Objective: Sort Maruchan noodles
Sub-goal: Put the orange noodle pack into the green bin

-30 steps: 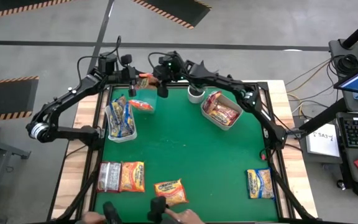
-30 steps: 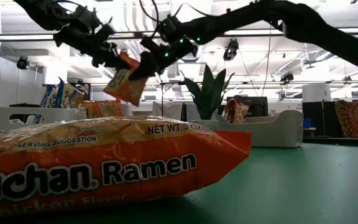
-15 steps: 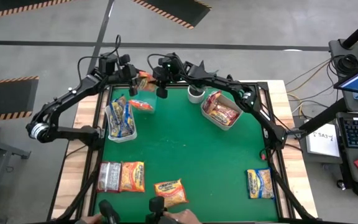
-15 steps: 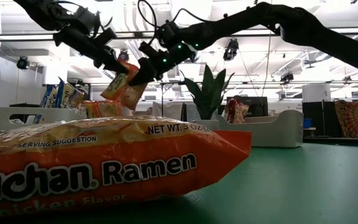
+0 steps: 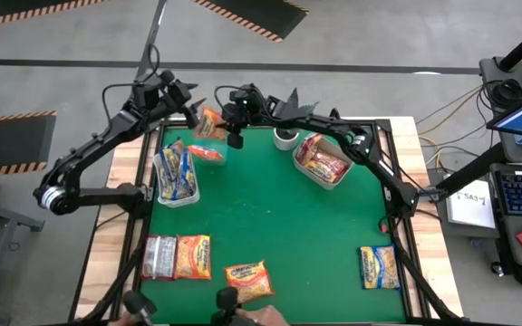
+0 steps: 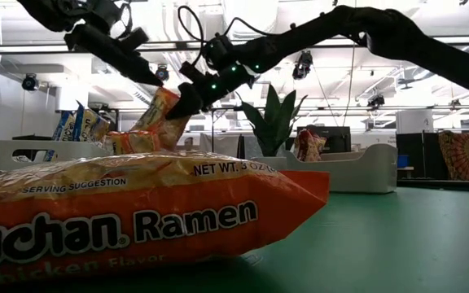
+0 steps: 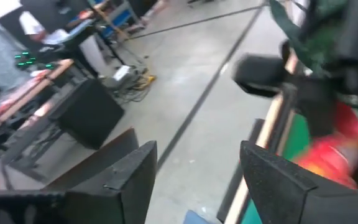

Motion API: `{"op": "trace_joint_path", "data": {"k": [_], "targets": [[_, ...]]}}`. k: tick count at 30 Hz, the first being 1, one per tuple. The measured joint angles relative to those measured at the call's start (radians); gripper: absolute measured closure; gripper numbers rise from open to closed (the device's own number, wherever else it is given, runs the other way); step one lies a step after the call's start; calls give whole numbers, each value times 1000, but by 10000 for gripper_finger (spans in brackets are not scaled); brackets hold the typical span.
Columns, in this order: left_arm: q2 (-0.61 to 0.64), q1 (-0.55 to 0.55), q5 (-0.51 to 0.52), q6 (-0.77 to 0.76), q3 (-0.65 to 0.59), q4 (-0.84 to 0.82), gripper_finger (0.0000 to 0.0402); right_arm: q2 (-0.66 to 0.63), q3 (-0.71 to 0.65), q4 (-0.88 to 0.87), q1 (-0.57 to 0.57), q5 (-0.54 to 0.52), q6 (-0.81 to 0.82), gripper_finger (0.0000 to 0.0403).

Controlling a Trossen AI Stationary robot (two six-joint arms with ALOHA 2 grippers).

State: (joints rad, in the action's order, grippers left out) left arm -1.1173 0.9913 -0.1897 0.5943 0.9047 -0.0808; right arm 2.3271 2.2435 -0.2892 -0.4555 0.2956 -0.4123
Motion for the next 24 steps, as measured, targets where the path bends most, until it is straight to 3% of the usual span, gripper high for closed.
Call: {"op": "trace_joint_path", "data": {"k": [7, 18, 24], "targets": [[13, 0, 54, -122, 0, 28, 180, 1, -60, 90, 13, -4, -11, 348], [21, 0, 53, -328, 0, 39, 182, 1, -149, 148, 30, -60, -18, 348], [22, -1, 53, -343, 0, 38, 183, 1, -161, 155, 51, -61, -44, 315]]}}
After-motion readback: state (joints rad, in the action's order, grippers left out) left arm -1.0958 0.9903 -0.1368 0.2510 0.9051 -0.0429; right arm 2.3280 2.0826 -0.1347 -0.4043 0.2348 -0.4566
